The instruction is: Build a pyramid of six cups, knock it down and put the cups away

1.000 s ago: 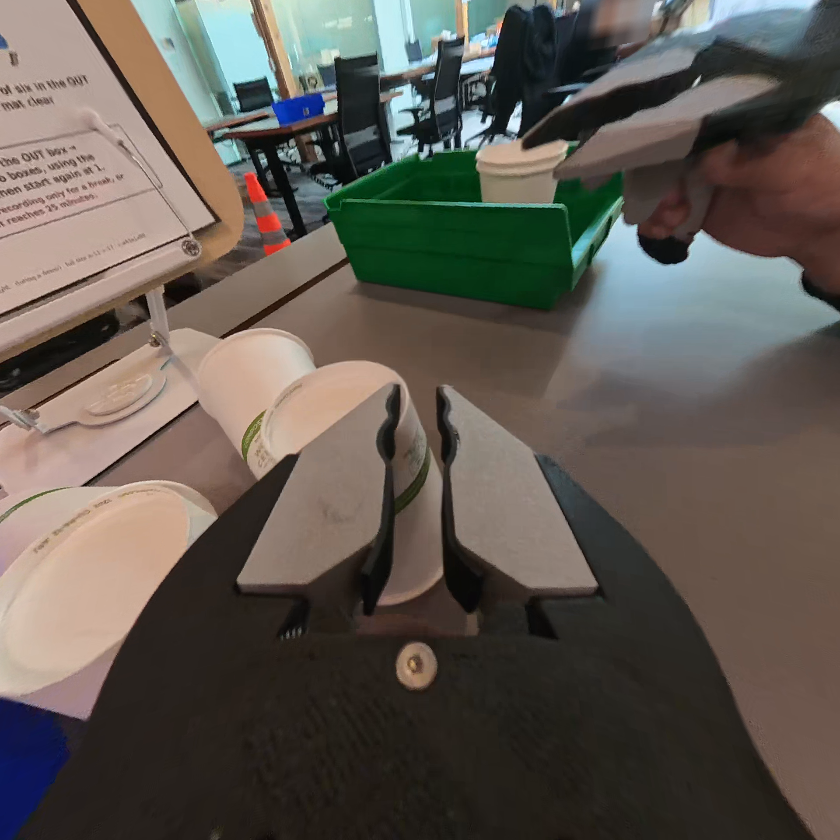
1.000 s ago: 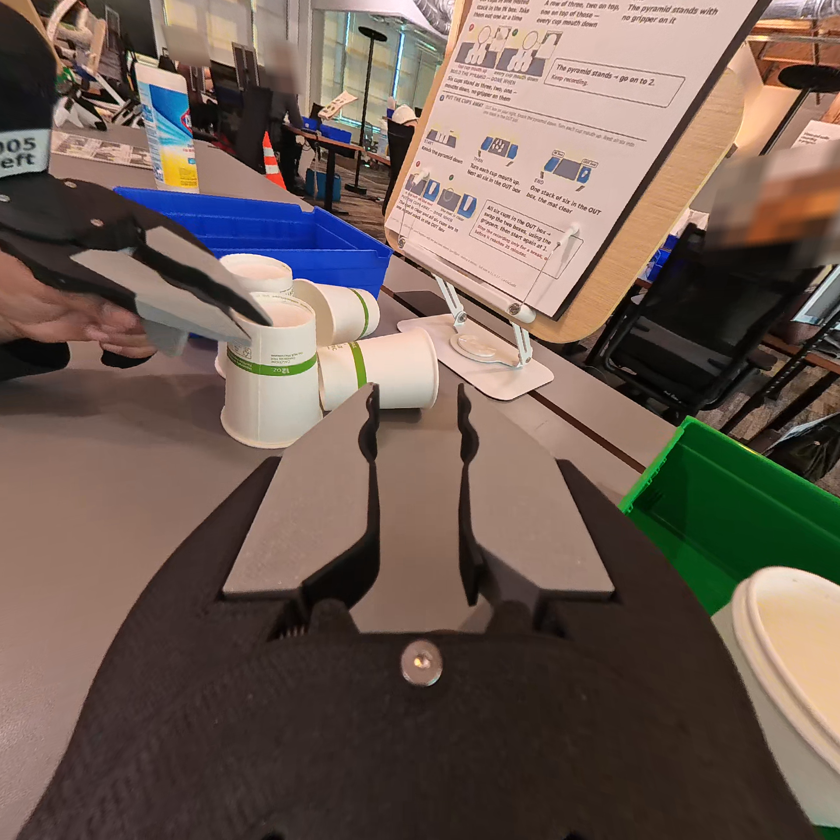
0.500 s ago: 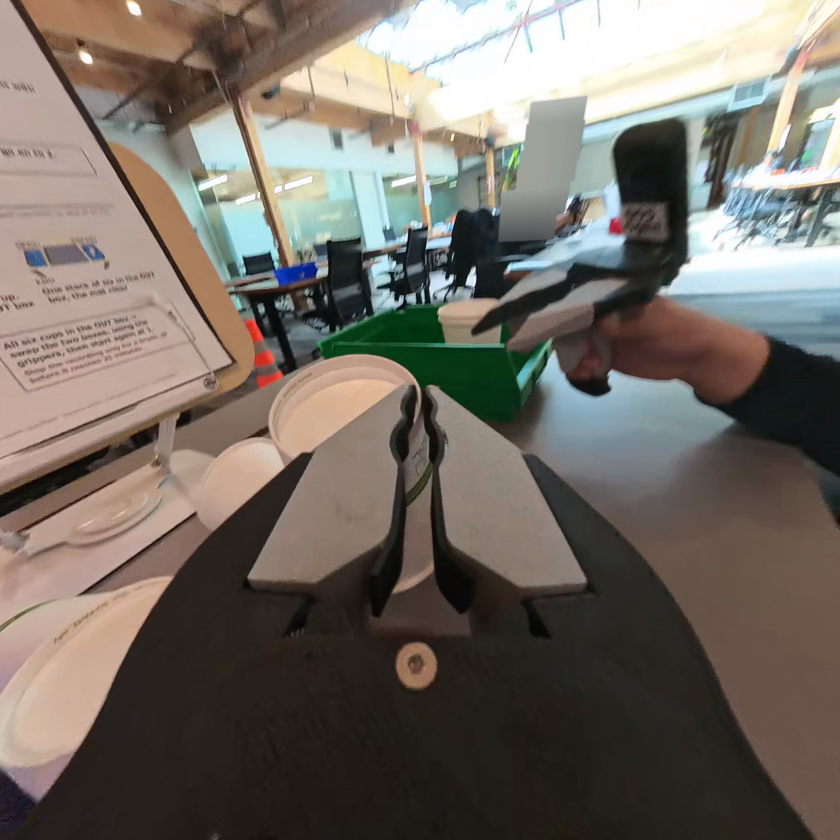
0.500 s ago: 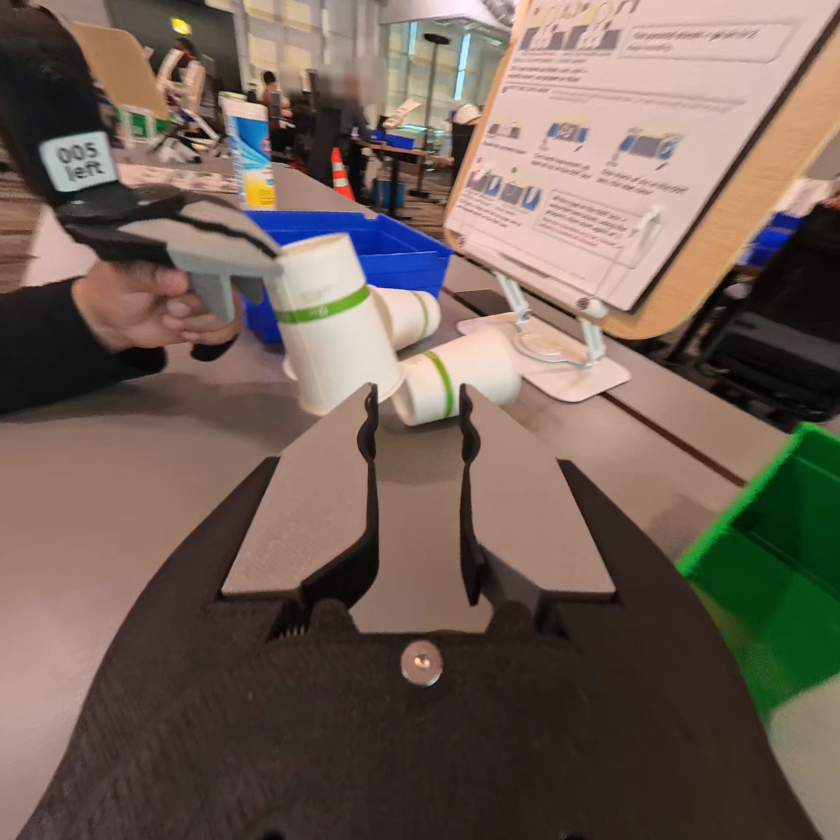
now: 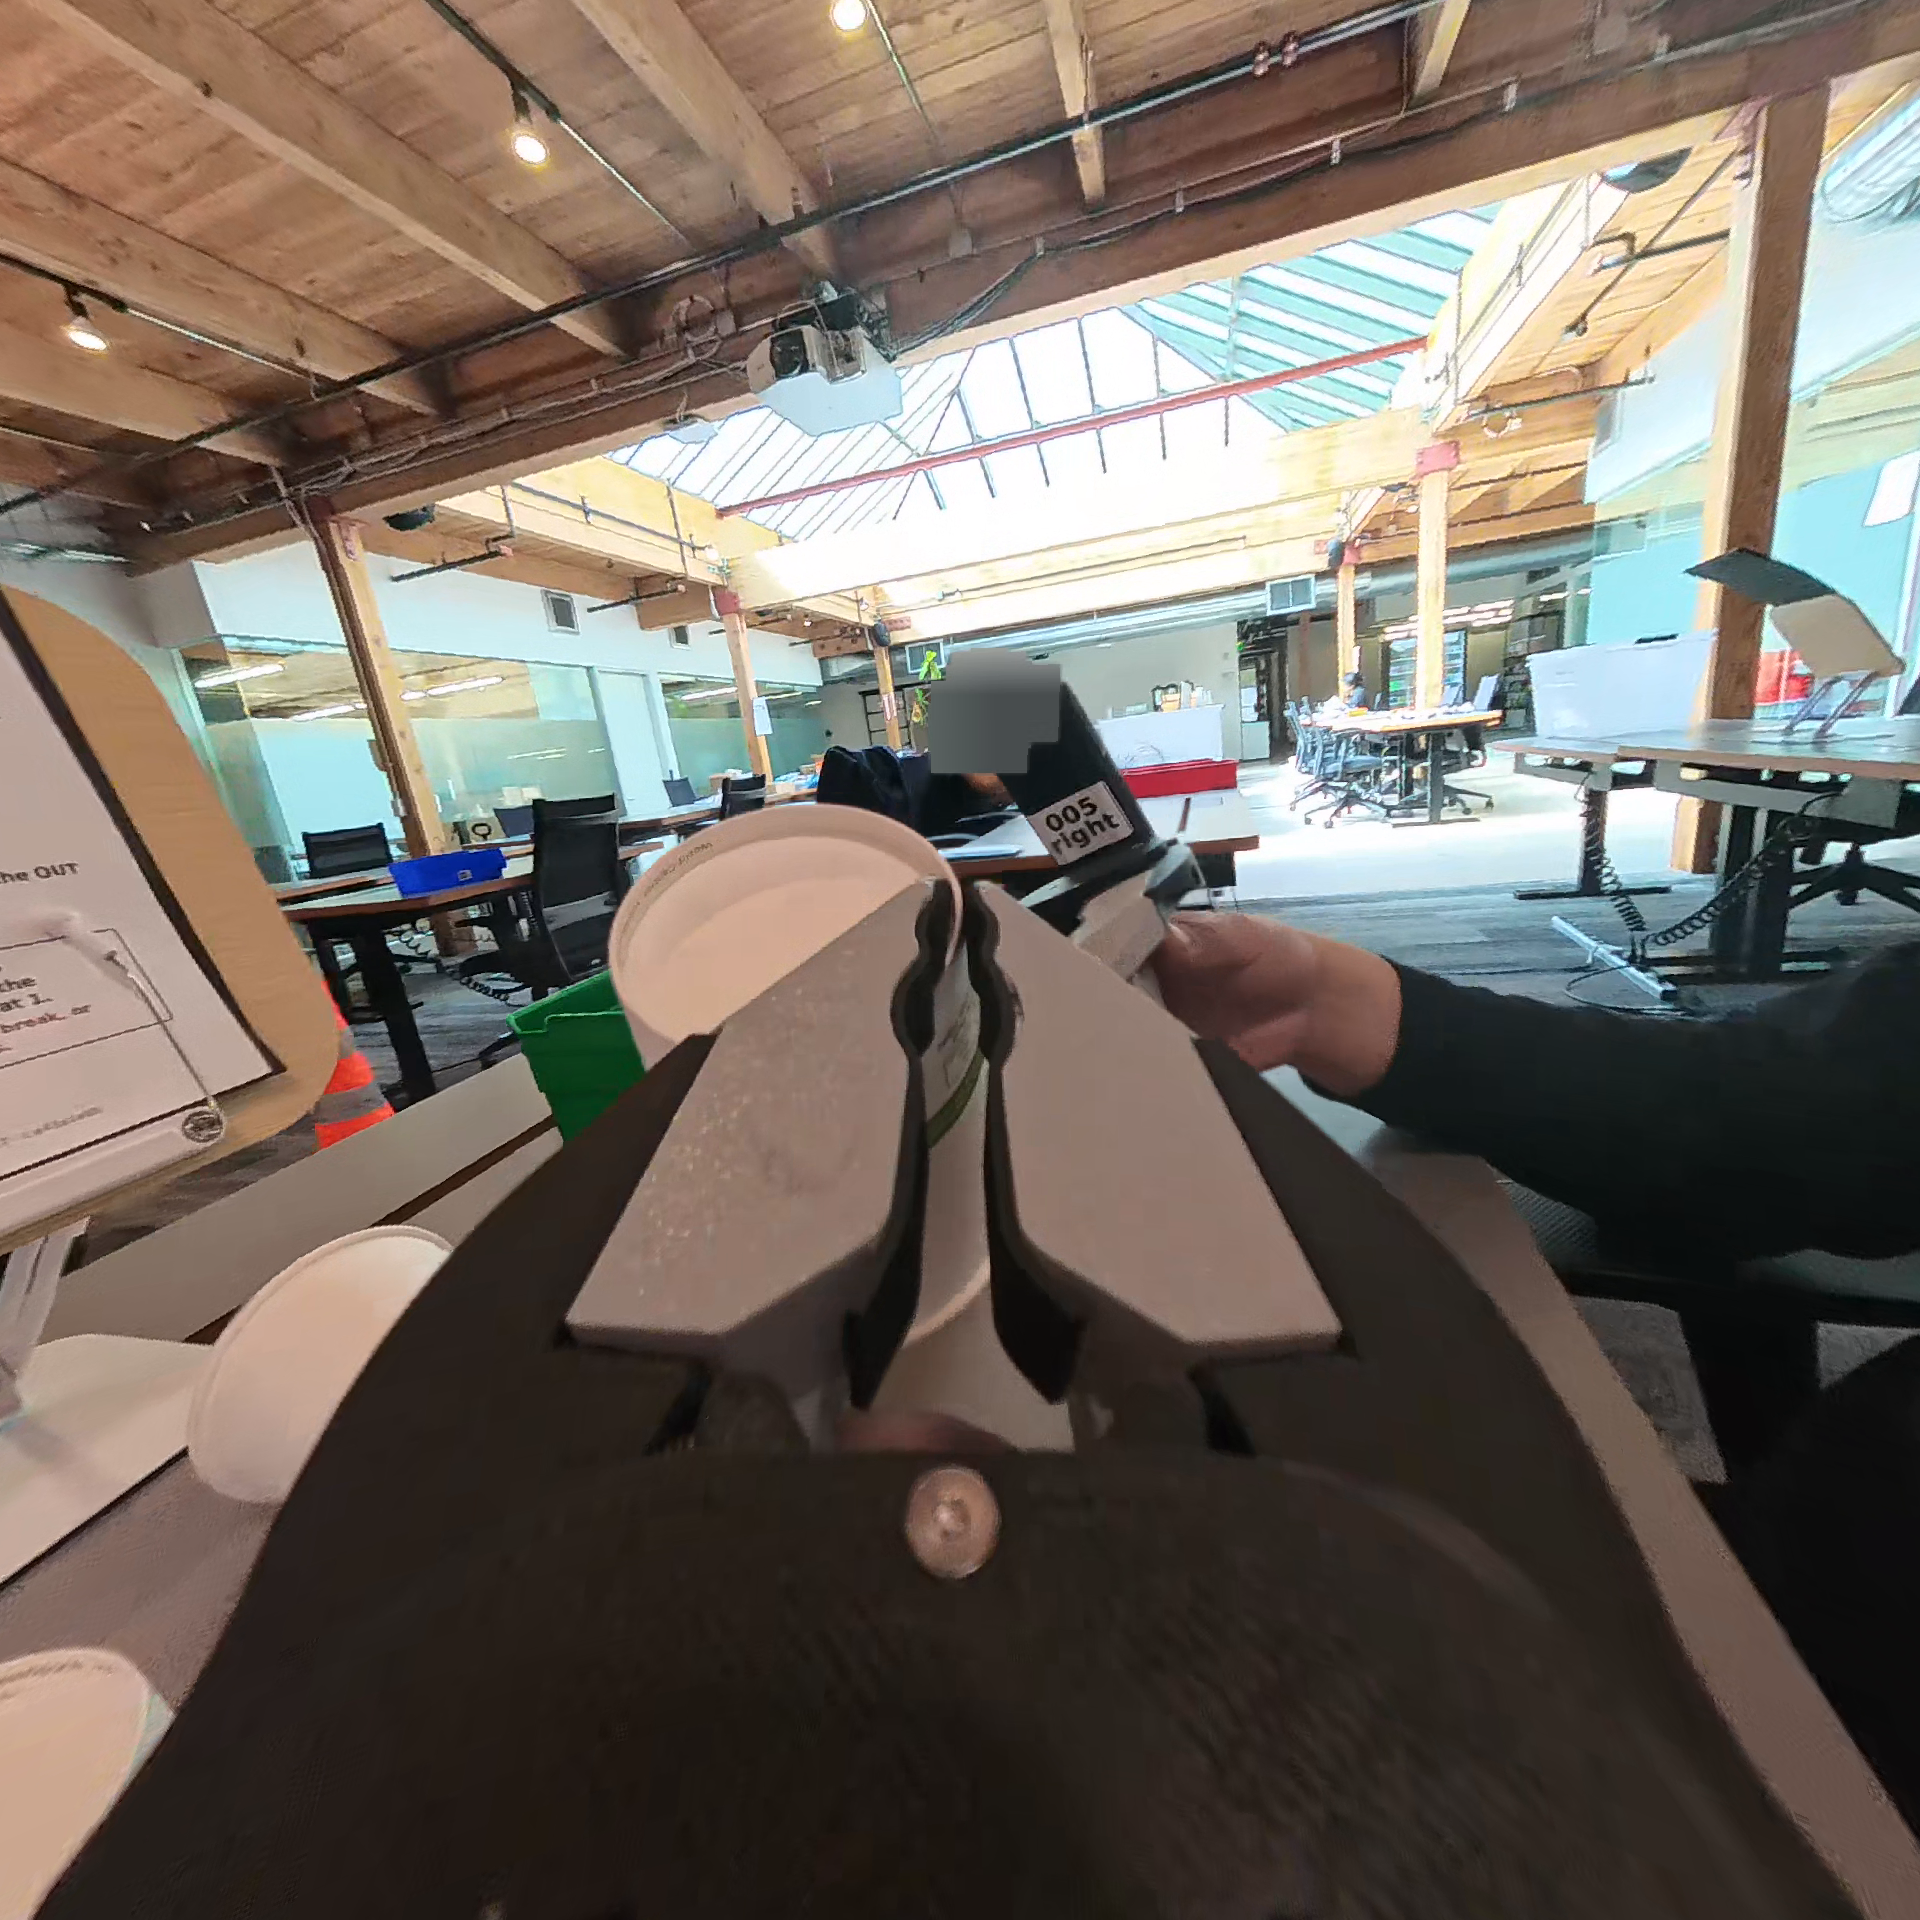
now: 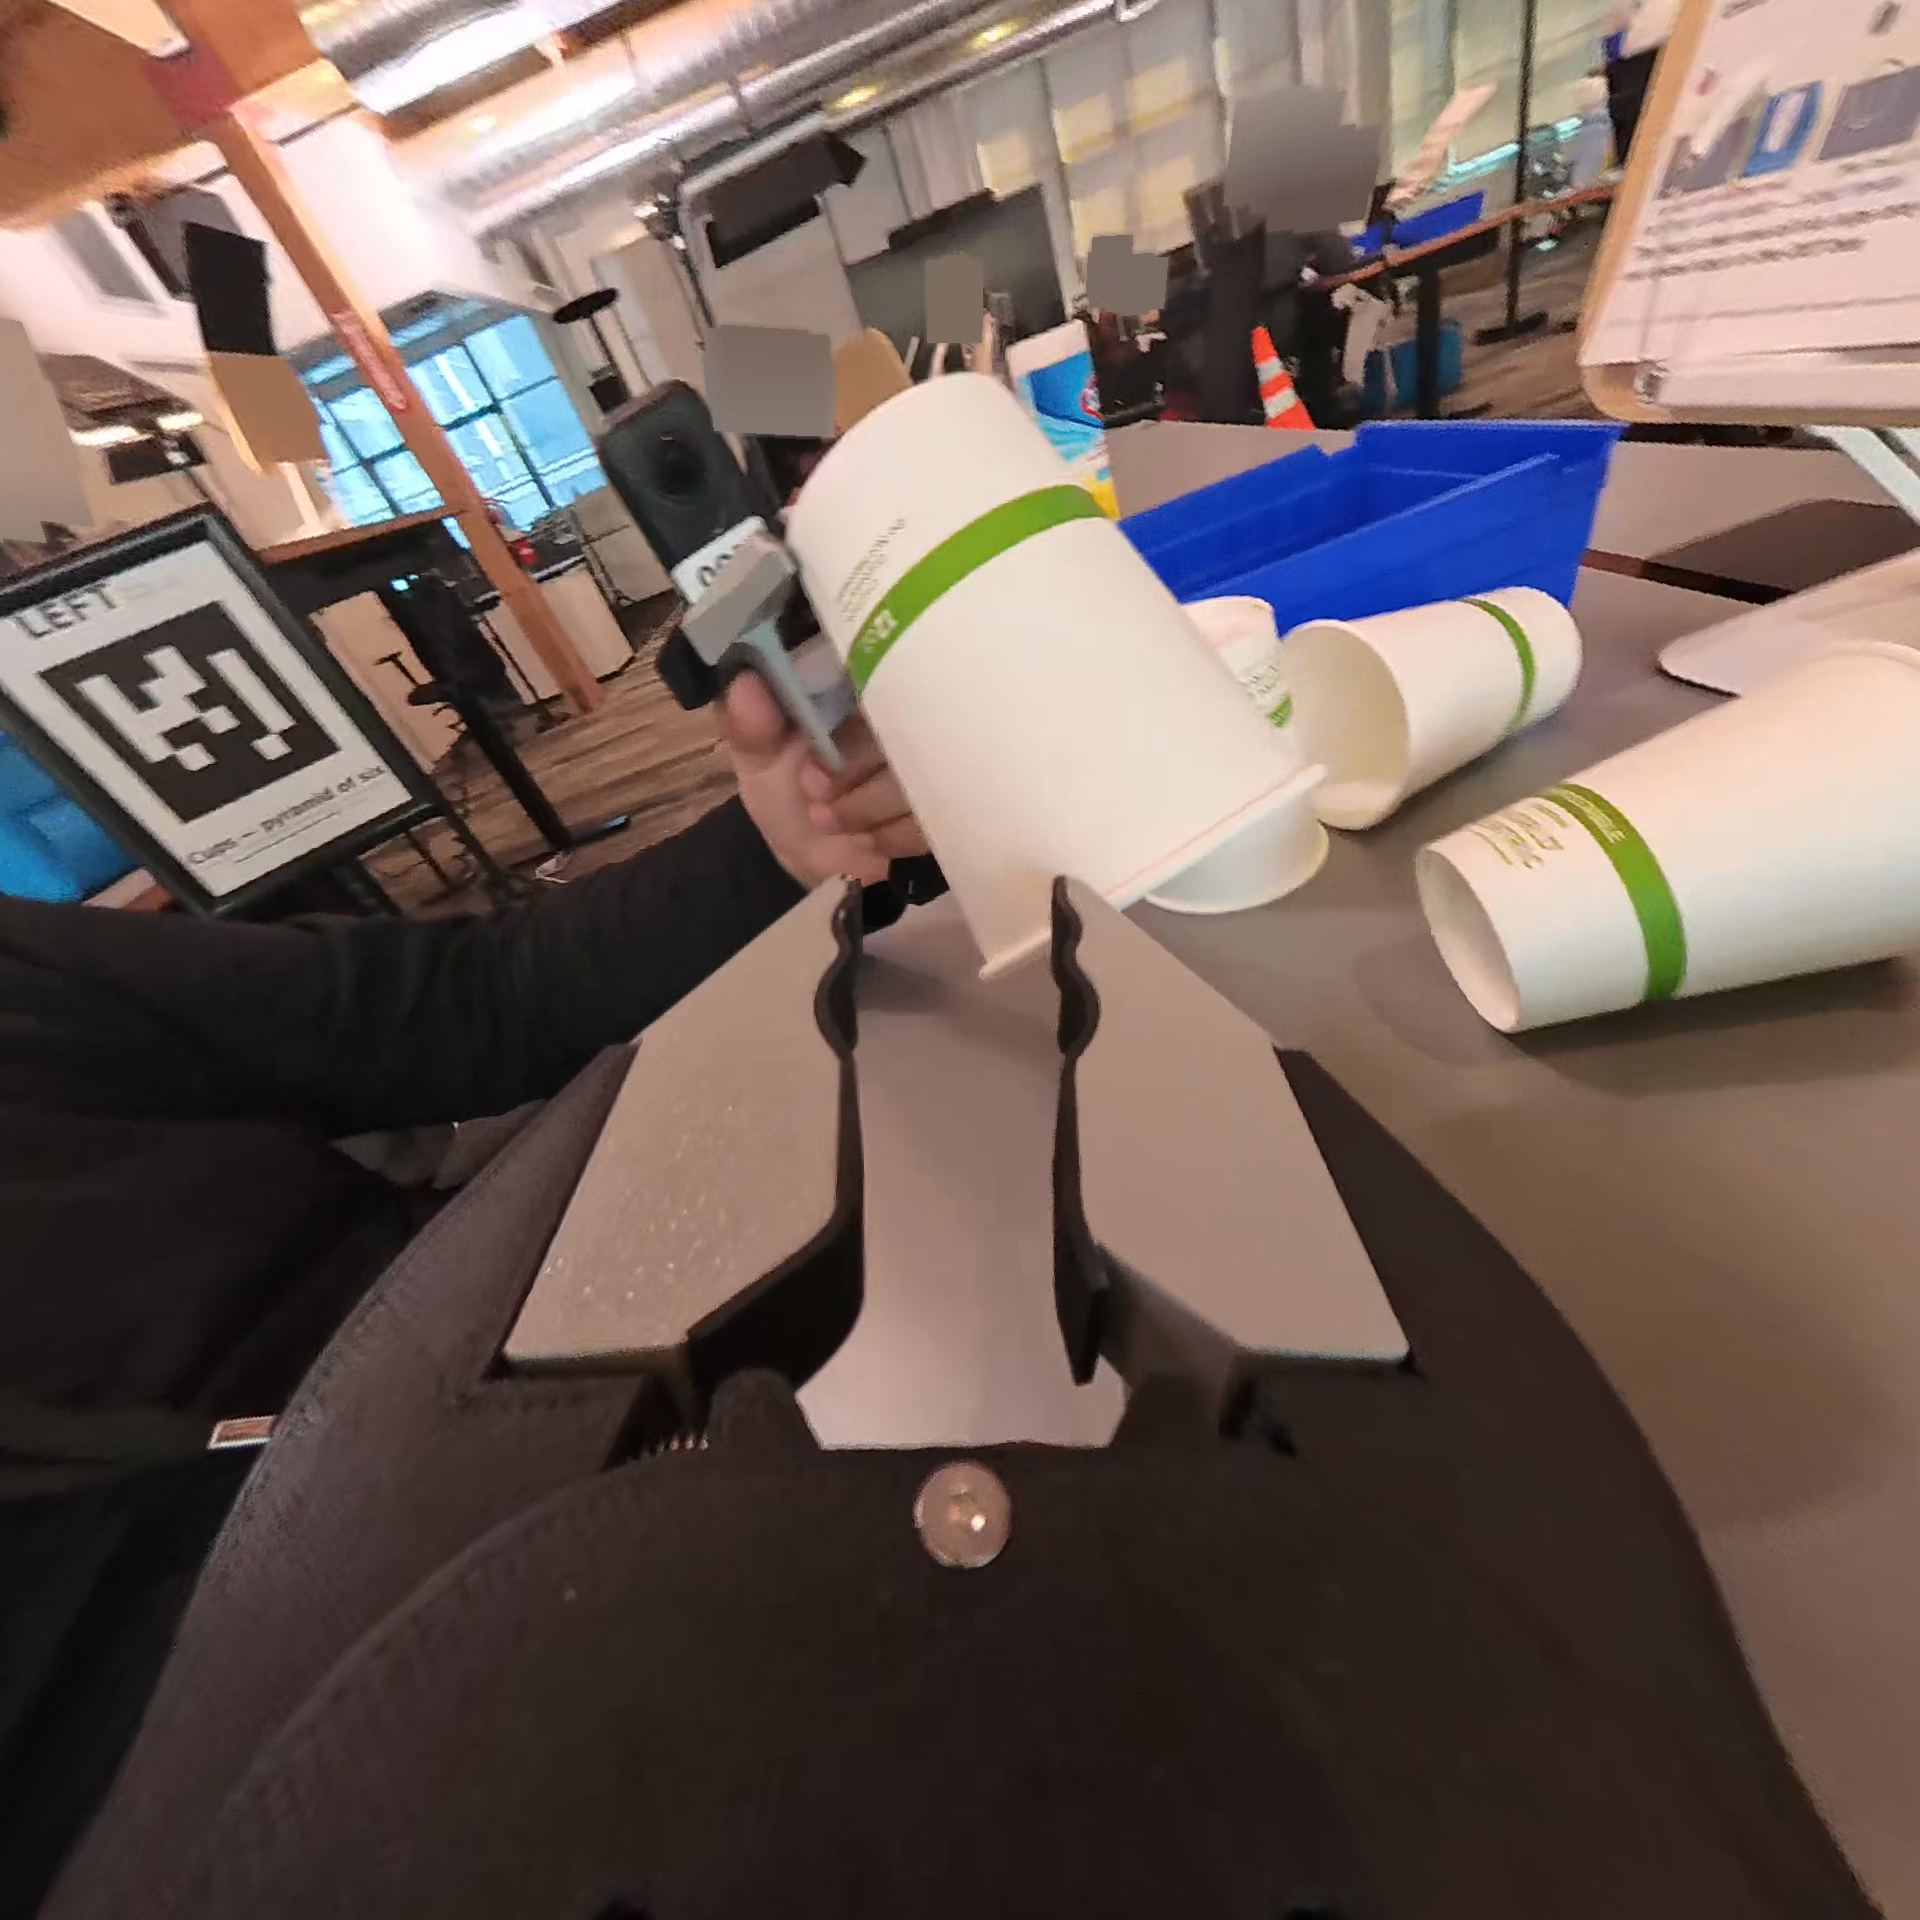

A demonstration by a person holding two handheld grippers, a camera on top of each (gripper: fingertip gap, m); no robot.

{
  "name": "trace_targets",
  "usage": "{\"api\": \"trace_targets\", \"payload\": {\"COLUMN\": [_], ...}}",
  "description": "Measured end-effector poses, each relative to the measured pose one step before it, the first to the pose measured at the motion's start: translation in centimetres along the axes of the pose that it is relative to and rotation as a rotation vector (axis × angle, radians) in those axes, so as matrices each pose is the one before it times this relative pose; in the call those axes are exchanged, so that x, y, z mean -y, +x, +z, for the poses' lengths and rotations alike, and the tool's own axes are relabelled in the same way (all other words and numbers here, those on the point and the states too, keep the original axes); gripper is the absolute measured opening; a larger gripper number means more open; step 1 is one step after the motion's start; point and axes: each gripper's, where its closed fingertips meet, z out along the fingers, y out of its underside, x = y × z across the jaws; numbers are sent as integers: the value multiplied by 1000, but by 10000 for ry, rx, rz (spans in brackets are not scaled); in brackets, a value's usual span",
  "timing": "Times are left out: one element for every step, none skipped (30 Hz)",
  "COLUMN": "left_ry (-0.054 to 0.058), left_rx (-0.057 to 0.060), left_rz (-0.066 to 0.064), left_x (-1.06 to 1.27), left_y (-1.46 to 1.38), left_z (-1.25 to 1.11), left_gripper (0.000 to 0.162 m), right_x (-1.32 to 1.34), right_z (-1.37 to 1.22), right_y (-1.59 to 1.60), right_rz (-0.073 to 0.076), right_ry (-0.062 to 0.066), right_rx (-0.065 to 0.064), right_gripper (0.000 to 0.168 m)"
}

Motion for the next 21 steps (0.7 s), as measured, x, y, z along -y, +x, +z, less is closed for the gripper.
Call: {"api": "trace_targets", "payload": {"left_ry": [-65,45,93,62,21,5,24,63,68,50,21,-12,4,73,95,72,22,-27,-40,-87,-182], "left_rx": [57,56,2,-45,-42,-10,30,22,-2,-9,-42,-73,-89,-110,-67,-3,33,96,160,167,169], "left_rz": [215,188,78,-11,-18,15,22,-15,-48,-40,-24,-24,-36,-58,-62,-42,-14,17,20,-11,-30], "left_x": [-152,30,138,112,63,8,36,78,120,96,47,-21,-44,36,97,111,36,-55,-88,-169,-313], "left_y": [84,120,151,152,115,43,-21,-34,-22,-6,48,114,162,196,117,-5,-81,-182,-293,-336,-370], "left_z": [99,59,49,41,35,18,-2,-22,-43,-26,-12,28,50,28,-17,-44,-42,-43,-26,-11,15], "left_gripper": [0,0,0,0,0,0,0,0,0,0,0,0,0,0,0,0,0,0,0,0,0], "right_x": [-48,140,315,349,251,105,-40,-301,-514,-536,-353,-18,267,215,-37,-165,-183,102,407,639,761], "right_z": [-96,-167,-210,-218,-202,-165,-103,-34,43,150,252,271,268,209,54,-64,-150,-226,-357,-446,-517], "right_y": [255,-32,-109,5,117,218,375,658,675,318,-385,-1040,-1115,-156,317,404,91,-112,-70,-59,-37], "right_rz": [203,216,203,176,150,127,106,58,-44,-83,-72,-4,17,28,-182,-176,-123,75,79,-36,-73], "right_ry": [-25,78,180,216,162,70,-16,-159,-287,-298,-210,-26,141,115,-29,-122,-164,-23,151,333,426], "right_rx": [-59,123,154,95,23,-40,-148,-350,-381,-192,190,531,542,-65,-294,-308,-49,68,54,40,34], "right_gripper": [34,36,37,36,36,33,34,38,38,40,44,46,43,46,37,22,12,11,9,6,3]}}
